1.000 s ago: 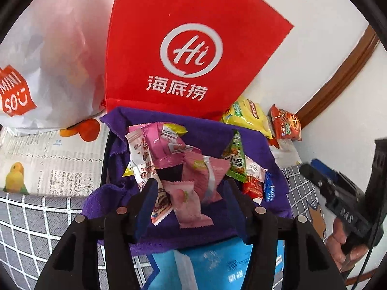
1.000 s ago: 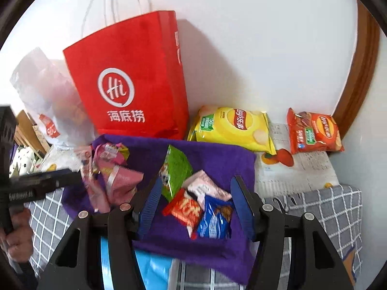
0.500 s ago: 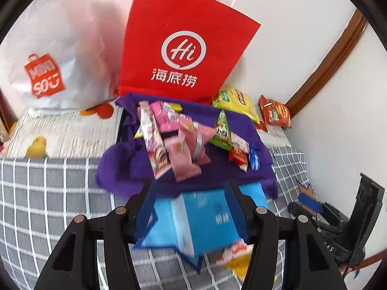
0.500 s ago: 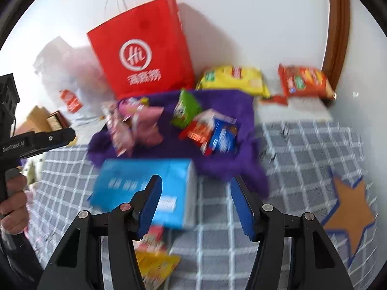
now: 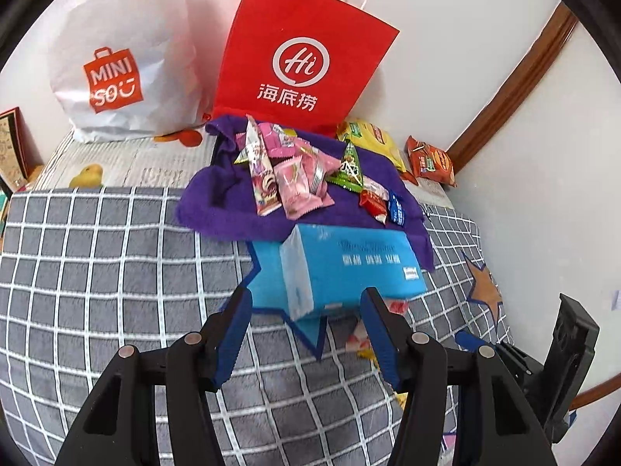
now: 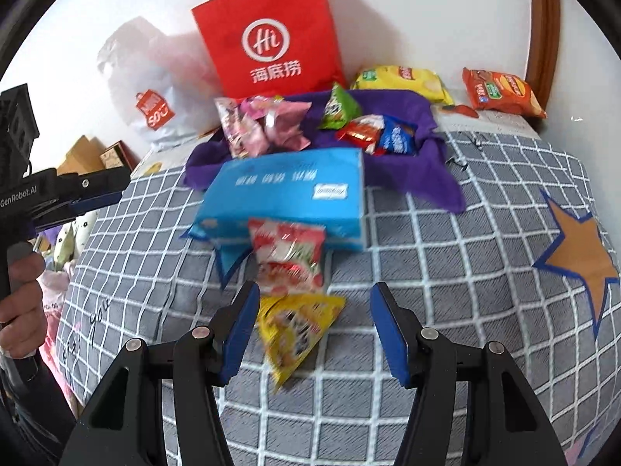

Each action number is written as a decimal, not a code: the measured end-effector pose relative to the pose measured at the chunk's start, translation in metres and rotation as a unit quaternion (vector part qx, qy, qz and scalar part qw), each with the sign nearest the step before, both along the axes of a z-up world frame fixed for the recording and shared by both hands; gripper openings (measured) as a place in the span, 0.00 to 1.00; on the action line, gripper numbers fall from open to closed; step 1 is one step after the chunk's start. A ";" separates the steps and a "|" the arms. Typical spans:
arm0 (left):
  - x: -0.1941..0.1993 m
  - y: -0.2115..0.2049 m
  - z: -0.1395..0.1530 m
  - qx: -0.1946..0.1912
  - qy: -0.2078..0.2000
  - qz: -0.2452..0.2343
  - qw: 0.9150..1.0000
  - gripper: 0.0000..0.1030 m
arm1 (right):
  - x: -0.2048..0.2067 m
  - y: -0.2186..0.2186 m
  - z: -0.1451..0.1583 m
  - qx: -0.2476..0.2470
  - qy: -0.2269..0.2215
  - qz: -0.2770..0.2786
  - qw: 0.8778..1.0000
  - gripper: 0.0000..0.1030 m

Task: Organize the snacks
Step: 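Grasp the yellow triangular bag with the right tool while the left tool moves toward the red-and-white packet, then grasp the red-and-white packet with the left tool while the right tool lifts the yellow bag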

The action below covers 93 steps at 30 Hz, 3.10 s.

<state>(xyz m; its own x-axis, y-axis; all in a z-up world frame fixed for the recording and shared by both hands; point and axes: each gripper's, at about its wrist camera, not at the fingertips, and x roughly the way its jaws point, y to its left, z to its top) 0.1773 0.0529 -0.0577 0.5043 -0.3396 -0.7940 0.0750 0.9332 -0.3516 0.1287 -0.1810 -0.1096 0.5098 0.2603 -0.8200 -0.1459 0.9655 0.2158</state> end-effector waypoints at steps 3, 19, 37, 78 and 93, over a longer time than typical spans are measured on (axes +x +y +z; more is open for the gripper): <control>-0.006 0.001 -0.002 0.001 0.002 -0.001 1.000 0.54 | -0.007 0.008 -0.004 0.001 0.001 0.003 1.000 0.57; -0.018 0.020 -0.015 -0.005 0.012 0.011 1.000 0.54 | 0.000 0.040 -0.044 -0.049 0.024 0.003 0.999 0.57; -0.019 0.010 -0.033 0.004 0.029 0.009 1.000 0.54 | 0.003 0.038 -0.056 -0.069 0.013 0.014 0.997 0.49; -0.020 -0.129 -0.083 0.047 0.040 -0.063 0.996 0.55 | -0.026 -0.086 -0.029 -0.051 -0.041 -0.063 0.996 0.48; -0.004 -0.146 -0.095 0.064 0.040 -0.048 0.996 0.61 | -0.023 -0.091 -0.026 -0.048 -0.053 -0.055 0.996 0.48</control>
<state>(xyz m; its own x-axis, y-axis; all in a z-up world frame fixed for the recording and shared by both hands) 0.1733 -0.0930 -0.1526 0.4081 -0.2769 -0.8699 0.1428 0.9605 -0.2387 0.1059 -0.2724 -0.1359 0.6152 0.1204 -0.7791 -0.0546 0.9924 0.1103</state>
